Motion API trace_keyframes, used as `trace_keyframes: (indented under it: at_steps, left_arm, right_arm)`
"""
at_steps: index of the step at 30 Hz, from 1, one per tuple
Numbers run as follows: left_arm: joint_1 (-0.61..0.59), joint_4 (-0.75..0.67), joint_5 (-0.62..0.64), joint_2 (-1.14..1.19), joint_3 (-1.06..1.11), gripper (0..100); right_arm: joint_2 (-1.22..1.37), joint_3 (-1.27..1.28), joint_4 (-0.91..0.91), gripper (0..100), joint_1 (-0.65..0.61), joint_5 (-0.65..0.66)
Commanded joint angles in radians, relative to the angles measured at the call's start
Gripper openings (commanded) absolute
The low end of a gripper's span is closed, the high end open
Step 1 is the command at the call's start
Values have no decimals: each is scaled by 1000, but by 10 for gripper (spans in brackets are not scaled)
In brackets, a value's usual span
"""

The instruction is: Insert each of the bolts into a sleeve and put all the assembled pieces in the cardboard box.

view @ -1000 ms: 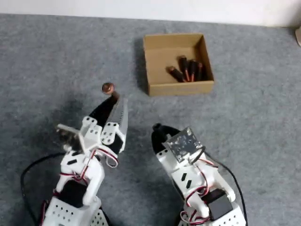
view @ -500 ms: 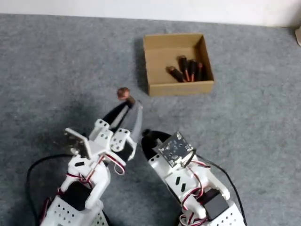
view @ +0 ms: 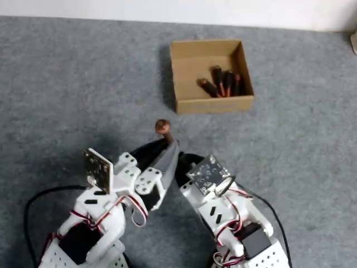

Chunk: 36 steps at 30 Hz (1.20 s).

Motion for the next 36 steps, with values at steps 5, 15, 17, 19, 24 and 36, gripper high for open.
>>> trace_keyframes:
  at_steps: [5, 15, 17, 19, 24, 36]
  left_arm:
    - [84, -18, 5, -15, 82, 6]
    - [-61, -198, 5, -15, 157, 6]
    - [-74, -199, 5, -16, 151, 6]
    - [-79, -199, 5, -16, 147, 6]
    - [-70, -196, 6, -16, 179, 6]
    - [-67, -195, 89, -12, 193, 6]
  right_arm:
    - [-12, -16, -39, 5, 22, 15]
    - [-12, -15, -39, 5, 22, 15]
    - [-12, -15, -39, 5, 22, 15]
    - [-12, -16, -39, 5, 22, 15]
    - [-12, -16, -39, 5, 22, 15]
    - [-12, -8, -97, 5, 24, 15]
